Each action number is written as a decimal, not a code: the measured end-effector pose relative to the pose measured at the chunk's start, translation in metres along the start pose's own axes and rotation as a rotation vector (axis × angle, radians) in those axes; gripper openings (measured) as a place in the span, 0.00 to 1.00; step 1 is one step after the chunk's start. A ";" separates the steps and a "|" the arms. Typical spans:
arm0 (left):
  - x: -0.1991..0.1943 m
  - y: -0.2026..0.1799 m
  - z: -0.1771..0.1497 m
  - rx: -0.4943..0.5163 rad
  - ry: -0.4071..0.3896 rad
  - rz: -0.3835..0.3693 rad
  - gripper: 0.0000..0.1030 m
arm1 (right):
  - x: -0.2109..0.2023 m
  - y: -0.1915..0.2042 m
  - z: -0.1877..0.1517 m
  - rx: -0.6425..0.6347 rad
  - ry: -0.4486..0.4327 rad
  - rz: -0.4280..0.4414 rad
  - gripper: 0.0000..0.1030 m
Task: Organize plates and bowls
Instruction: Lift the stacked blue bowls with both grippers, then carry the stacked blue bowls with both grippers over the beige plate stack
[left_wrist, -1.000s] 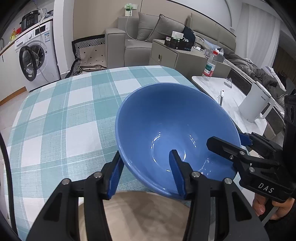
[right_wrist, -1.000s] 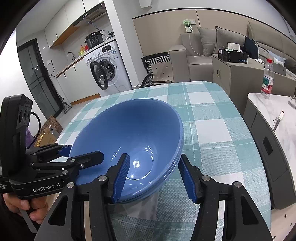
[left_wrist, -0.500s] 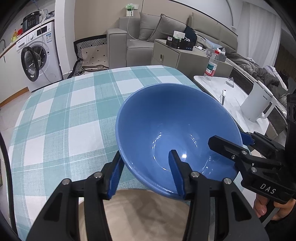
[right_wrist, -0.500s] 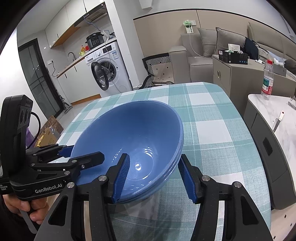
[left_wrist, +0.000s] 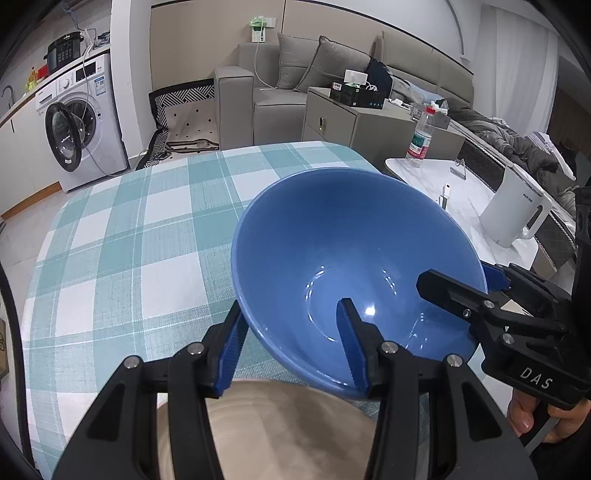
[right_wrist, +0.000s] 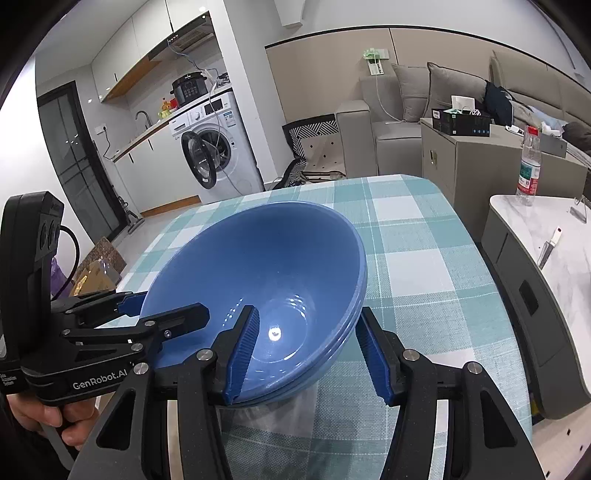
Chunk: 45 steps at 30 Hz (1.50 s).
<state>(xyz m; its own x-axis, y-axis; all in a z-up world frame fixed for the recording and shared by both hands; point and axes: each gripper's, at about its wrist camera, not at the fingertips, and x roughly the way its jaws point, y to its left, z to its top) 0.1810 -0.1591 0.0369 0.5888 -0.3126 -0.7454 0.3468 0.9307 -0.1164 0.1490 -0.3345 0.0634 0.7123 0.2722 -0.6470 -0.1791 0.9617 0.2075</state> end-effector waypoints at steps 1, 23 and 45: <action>-0.001 -0.001 0.001 0.000 -0.003 0.000 0.47 | -0.001 0.000 0.001 0.000 -0.004 0.000 0.55; -0.036 -0.005 0.005 0.015 -0.066 0.024 0.47 | -0.034 0.013 0.008 -0.018 -0.057 0.035 0.55; -0.076 0.009 -0.010 -0.004 -0.115 0.057 0.47 | -0.052 0.049 0.008 -0.081 -0.072 0.082 0.55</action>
<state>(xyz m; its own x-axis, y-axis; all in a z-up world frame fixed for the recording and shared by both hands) 0.1315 -0.1250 0.0859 0.6875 -0.2792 -0.6704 0.3081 0.9481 -0.0790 0.1088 -0.3020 0.1130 0.7394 0.3501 -0.5751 -0.2910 0.9364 0.1959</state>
